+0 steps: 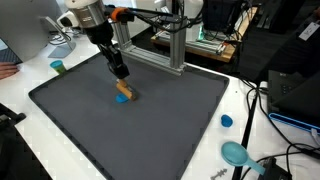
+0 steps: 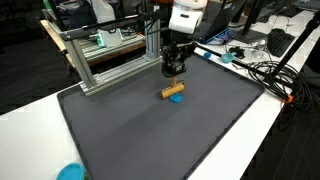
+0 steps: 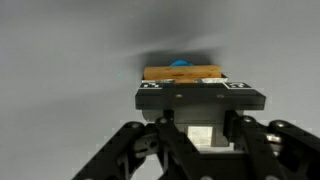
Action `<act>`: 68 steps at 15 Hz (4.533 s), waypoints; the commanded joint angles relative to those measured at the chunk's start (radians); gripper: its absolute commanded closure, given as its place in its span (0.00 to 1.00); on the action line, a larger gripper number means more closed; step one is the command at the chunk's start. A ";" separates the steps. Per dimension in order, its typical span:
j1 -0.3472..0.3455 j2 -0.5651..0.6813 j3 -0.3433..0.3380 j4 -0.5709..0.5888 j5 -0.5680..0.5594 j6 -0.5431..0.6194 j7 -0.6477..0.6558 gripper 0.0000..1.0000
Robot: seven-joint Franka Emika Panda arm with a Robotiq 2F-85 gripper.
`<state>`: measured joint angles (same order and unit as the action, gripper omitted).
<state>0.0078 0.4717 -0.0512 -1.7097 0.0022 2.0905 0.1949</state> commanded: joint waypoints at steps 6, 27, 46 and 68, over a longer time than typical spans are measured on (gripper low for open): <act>-0.024 0.020 0.023 -0.036 0.048 -0.082 -0.076 0.78; 0.014 -0.166 0.008 -0.315 -0.017 0.348 0.038 0.78; 0.041 -0.070 -0.024 -0.297 -0.069 0.501 0.130 0.78; 0.024 -0.214 -0.038 -0.352 -0.044 0.601 0.146 0.78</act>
<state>0.0649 0.3974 -0.1263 -1.9823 -0.0889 2.6946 0.4760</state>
